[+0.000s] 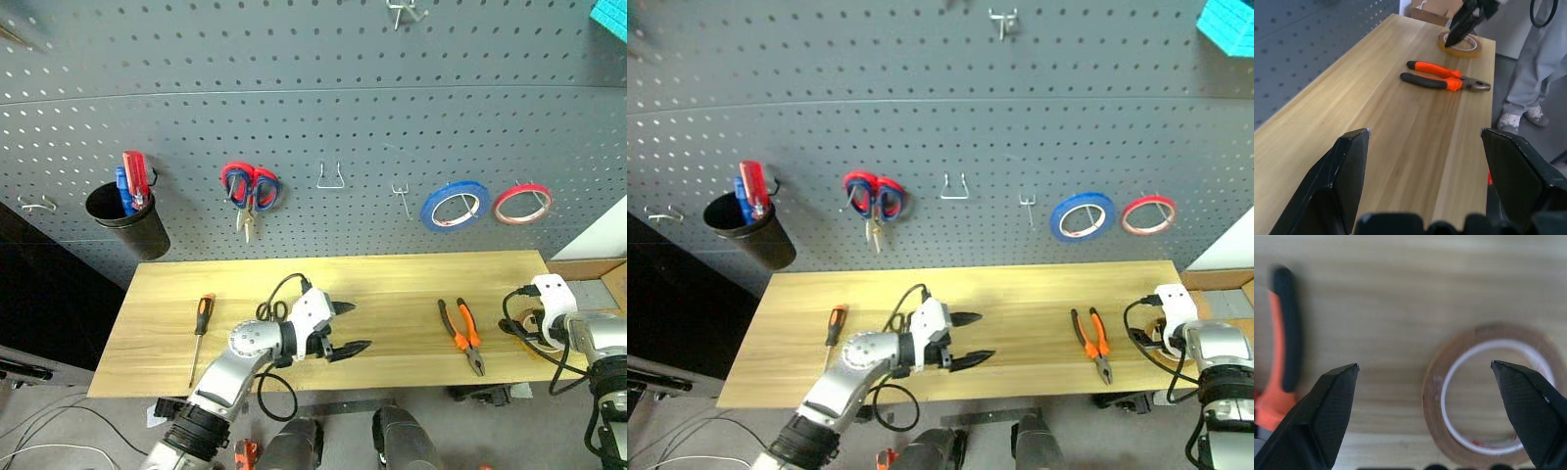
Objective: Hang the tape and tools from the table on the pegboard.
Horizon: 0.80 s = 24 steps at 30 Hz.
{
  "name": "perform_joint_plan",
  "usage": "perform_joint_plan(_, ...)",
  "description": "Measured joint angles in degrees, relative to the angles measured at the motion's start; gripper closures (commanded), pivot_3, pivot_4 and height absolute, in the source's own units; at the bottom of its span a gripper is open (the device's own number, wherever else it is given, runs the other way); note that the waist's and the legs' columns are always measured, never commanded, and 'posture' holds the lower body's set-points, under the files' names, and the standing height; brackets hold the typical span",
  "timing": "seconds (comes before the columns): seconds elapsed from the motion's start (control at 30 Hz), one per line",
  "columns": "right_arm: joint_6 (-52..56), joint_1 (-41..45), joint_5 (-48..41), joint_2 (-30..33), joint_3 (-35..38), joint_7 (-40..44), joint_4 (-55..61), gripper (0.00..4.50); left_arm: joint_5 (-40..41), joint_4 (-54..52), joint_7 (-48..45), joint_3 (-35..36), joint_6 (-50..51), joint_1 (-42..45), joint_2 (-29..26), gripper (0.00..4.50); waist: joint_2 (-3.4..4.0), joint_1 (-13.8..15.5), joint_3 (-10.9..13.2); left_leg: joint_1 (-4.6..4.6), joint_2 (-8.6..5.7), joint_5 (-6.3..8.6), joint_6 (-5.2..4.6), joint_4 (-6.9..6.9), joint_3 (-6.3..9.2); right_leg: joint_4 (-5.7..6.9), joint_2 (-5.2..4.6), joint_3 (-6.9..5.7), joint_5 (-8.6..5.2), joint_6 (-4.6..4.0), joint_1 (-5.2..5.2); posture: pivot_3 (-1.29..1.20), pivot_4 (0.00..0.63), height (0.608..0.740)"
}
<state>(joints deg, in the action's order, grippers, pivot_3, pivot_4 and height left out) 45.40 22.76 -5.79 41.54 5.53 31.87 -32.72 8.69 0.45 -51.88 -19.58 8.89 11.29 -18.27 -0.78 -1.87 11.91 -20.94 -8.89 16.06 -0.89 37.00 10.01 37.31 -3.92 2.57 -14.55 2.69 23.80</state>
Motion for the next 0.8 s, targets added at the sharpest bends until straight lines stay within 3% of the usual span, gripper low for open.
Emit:
perform_joint_plan(0.2,-0.4,-1.2,-0.7,-2.0,1.9,-1.7,0.0,0.00,-1.9,-0.5,0.7,-4.7,1.0,0.0,2.7,0.63,-0.10,0.0,0.7,-0.03,0.01,0.03,-0.06,0.00,-0.11,-0.15,0.00,0.08,0.07,0.12,-0.02,-0.13,0.285,0.740)
perform_joint_plan(0.57,-0.9,-4.5,-3.4,-4.7,6.7,-5.3,1.9,0.00,-0.4,-7.5,0.0,-3.6,5.2,-3.2,-2.1,0.63,-0.29,-0.1,1.8,-0.02,0.17,0.04,-0.06,0.01,-0.18,-0.19,0.14,0.10,0.09,0.16,-0.02,-0.12,0.299,0.740)
perform_joint_plan(0.67,-0.3,-6.1,-4.6,-6.1,7.1,-5.3,5.4,0.56,0.2,-8.3,0.0,-2.2,5.9,-3.2,-3.1,0.59,-0.35,-0.3,1.9,-0.01,0.29,0.06,-0.04,0.01,-0.19,-0.21,0.25,0.10,0.10,0.14,-0.02,-0.12,0.299,0.740)
perform_joint_plan(0.8,1.7,-6.5,-5.0,-7.8,7.8,-7.3,8.3,1.92,0.3,-9.3,0.0,-2.2,6.6,-3.1,-3.2,0.59,-0.35,-0.3,2.0,-0.01,0.36,0.07,-0.03,0.01,-0.22,-0.22,0.32,0.11,0.12,0.10,-0.01,-0.12,0.301,0.740)
